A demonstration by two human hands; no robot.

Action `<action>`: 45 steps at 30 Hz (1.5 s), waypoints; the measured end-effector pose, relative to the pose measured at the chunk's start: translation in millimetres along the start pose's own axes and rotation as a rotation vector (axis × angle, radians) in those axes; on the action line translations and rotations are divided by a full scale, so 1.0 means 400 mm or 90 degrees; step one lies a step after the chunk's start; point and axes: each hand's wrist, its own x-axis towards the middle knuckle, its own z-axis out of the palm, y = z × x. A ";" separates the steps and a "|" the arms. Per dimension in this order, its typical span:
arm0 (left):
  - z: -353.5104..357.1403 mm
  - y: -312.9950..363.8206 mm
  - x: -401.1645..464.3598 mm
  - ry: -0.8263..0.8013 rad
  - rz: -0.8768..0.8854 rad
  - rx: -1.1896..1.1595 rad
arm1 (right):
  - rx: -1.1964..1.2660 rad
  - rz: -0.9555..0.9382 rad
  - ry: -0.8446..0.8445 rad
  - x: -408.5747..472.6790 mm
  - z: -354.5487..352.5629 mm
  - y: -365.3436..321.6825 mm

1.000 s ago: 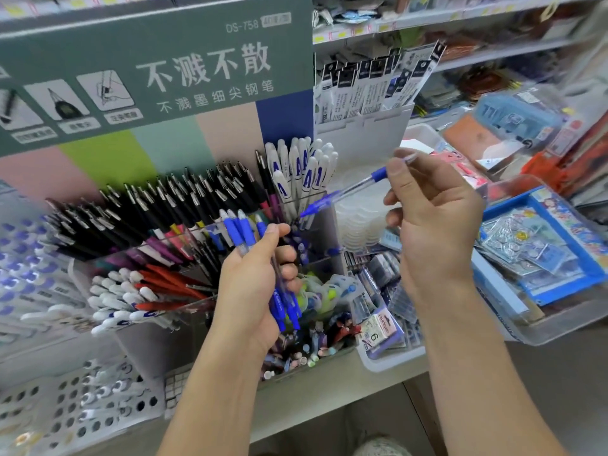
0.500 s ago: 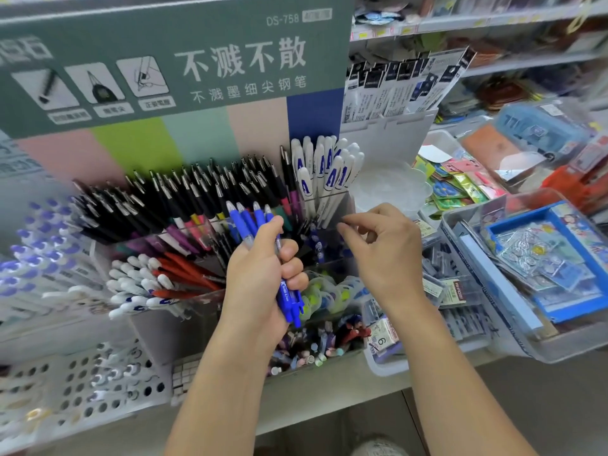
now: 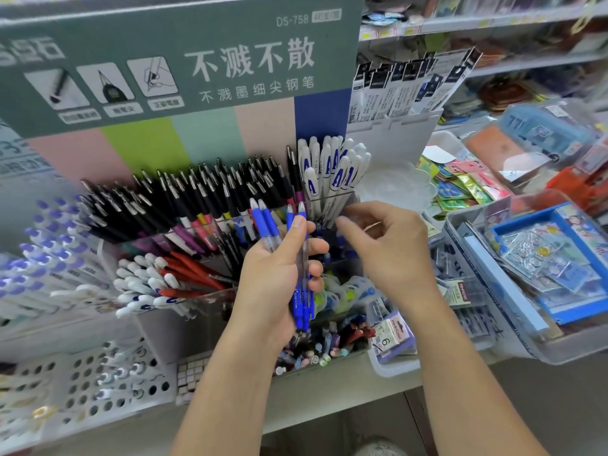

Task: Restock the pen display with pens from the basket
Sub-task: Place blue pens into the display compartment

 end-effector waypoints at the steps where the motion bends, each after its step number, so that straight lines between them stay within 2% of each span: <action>1: -0.001 -0.001 -0.001 -0.003 -0.001 0.010 | 0.095 0.051 -0.009 0.000 -0.015 -0.018; 3: 0.002 -0.003 -0.002 -0.015 -0.003 0.030 | 0.272 0.168 -0.079 -0.006 -0.040 -0.053; 6: 0.010 -0.007 -0.002 -0.050 -0.008 0.077 | 0.365 0.233 -0.183 -0.019 -0.044 -0.074; 10: 0.016 -0.011 -0.010 -0.102 -0.018 0.115 | 0.436 0.261 -0.165 -0.030 -0.028 -0.068; 14: 0.022 -0.013 -0.017 -0.094 -0.006 0.138 | 0.455 0.277 -0.192 -0.027 -0.037 -0.060; 18: 0.012 -0.017 -0.010 -0.009 -0.002 0.097 | 0.490 0.249 -0.097 -0.017 -0.057 -0.064; 23: -0.013 -0.004 -0.001 0.061 -0.013 0.058 | 0.570 0.128 0.119 0.006 -0.092 -0.066; 26: -0.019 -0.004 0.005 0.064 -0.013 0.016 | 0.443 0.026 0.192 0.012 -0.082 -0.051; 30: -0.026 0.000 0.007 0.054 -0.032 -0.036 | 0.134 -0.092 0.180 -0.004 -0.042 -0.017; 33: -0.029 0.004 0.005 0.044 -0.053 -0.091 | -0.014 -0.175 0.183 -0.011 -0.019 -0.005; 38: -0.029 0.001 0.006 0.024 -0.034 -0.099 | -0.125 -0.190 0.108 -0.012 0.012 0.029; 42: -0.030 0.001 0.005 0.016 -0.021 -0.066 | -0.191 -0.215 0.120 -0.012 0.024 0.043; 45: -0.032 0.000 0.001 0.010 -0.013 -0.032 | -0.220 -0.174 0.102 0.002 0.018 0.056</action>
